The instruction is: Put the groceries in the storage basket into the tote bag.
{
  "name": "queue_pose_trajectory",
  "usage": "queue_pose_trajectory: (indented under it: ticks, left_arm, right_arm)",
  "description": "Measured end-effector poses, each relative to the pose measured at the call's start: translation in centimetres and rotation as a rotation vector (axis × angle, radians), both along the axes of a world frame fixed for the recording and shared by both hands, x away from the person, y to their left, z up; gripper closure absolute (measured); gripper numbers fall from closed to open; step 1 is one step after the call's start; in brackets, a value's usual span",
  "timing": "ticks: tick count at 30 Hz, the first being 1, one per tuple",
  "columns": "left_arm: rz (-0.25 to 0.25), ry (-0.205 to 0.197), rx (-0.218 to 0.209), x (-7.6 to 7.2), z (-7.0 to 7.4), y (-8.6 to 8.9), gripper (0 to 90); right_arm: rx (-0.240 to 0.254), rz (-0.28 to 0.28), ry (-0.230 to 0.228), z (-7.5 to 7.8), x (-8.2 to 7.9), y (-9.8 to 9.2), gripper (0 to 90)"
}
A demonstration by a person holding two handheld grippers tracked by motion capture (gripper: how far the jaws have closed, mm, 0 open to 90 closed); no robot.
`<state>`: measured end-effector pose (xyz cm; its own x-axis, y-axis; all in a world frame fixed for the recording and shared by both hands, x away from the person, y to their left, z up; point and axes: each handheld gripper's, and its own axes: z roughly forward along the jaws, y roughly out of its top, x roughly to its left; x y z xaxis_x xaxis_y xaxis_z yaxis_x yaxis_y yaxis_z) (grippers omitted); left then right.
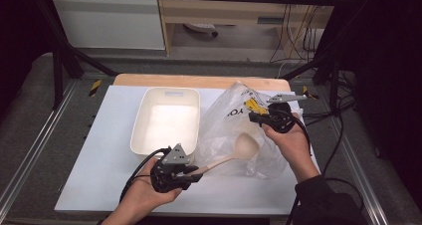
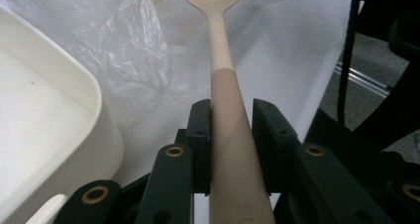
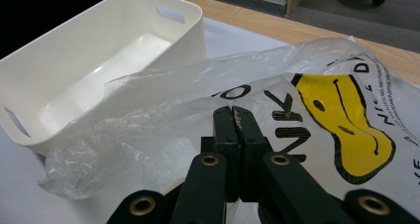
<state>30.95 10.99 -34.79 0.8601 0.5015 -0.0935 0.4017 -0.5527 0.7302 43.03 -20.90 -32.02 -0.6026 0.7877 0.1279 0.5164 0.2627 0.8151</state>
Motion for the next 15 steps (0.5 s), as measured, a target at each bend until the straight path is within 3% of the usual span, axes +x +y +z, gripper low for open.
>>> queue_pose_trajectory:
  ticks: [7, 15]
  left_arm:
    - [0.028, -0.031, 0.042, 1.4, -0.8, -1.7, 70.4]
    - [0.067, -0.027, 0.008, 3.2, -1.4, -2.7, 70.5]
  right_arm:
    - [0.001, 0.001, 0.001, 0.0, -0.4, -0.4, 90.0]
    - [0.005, 0.000, -0.007, 0.3, -0.7, -0.8, 90.0]
